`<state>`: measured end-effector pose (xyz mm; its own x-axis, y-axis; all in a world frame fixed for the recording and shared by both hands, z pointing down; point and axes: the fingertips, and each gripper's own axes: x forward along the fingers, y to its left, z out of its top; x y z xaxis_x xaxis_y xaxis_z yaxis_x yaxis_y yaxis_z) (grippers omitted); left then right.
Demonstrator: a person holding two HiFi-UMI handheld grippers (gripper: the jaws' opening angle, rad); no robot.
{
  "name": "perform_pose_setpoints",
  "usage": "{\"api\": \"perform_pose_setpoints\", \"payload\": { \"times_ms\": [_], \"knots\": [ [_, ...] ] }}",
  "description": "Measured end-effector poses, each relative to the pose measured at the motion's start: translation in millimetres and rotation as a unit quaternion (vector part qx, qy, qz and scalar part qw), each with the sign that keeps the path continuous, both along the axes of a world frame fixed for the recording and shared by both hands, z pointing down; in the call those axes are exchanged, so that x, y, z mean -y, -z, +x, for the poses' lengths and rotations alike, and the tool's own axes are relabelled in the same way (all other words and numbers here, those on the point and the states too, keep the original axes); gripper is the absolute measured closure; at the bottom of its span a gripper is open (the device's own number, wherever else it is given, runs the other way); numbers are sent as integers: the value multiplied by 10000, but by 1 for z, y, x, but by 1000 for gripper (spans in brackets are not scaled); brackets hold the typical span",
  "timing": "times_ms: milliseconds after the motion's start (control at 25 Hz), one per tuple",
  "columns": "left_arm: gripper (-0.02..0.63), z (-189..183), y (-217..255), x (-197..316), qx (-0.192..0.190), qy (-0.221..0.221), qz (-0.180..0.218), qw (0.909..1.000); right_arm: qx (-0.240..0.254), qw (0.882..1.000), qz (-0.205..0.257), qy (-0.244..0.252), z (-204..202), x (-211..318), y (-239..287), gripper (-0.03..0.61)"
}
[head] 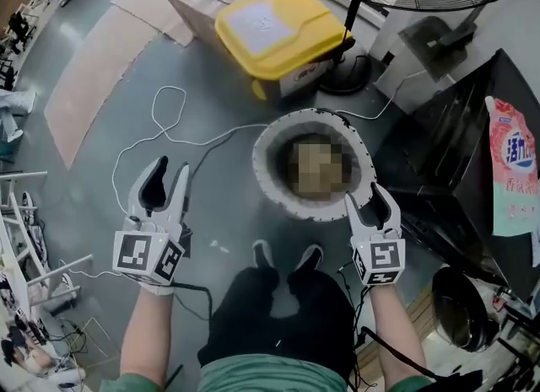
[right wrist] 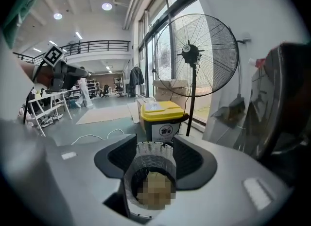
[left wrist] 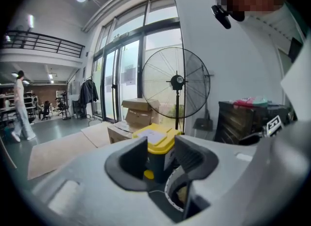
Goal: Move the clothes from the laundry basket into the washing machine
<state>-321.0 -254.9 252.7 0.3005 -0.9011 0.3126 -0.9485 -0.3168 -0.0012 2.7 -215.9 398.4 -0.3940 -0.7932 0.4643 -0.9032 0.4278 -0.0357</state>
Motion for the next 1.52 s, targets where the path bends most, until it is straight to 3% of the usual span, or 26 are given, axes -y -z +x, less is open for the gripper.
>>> {"api": "perform_pose_setpoints", "payload": {
  "times_ms": [440,600,720,840,1040,1160,1240,1320,1400,1520],
  "knots": [
    [440,-12,-176,40,-68,-113,141,9998,-513,9916,-472,1094,-28,59,-194,350],
    [440,-12,-228,53,-142,-151,293,9994,-868,9782,-708,1749,-38,89,-263,311],
    [440,-18,-259,56,-170,-110,434,9989,-1151,9607,-1141,2256,-46,108,-333,271],
    [440,-30,-281,56,-136,-53,581,9982,-1740,9239,-1894,2832,-51,117,-421,180],
    [440,-54,-319,51,-63,108,578,9982,-2966,8431,-2643,3624,-43,113,-547,86],
    [440,-68,-336,48,-2,273,542,9982,-3564,7862,-2794,4204,-35,99,-598,14],
    [440,-74,-344,44,72,359,511,9980,-4030,7459,-2750,4534,-28,92,-623,-4],
    [440,-81,-351,40,164,448,472,9977,-4448,7144,-2583,4743,-25,93,-645,-5],
    [440,-90,-359,35,249,560,413,9973,-4653,7008,-2386,4852,-30,99,-666,-5],
    [440,-106,-373,25,322,756,282,9962,-4685,6958,-2322,4924,-40,97,-697,-5]
  ]
}}
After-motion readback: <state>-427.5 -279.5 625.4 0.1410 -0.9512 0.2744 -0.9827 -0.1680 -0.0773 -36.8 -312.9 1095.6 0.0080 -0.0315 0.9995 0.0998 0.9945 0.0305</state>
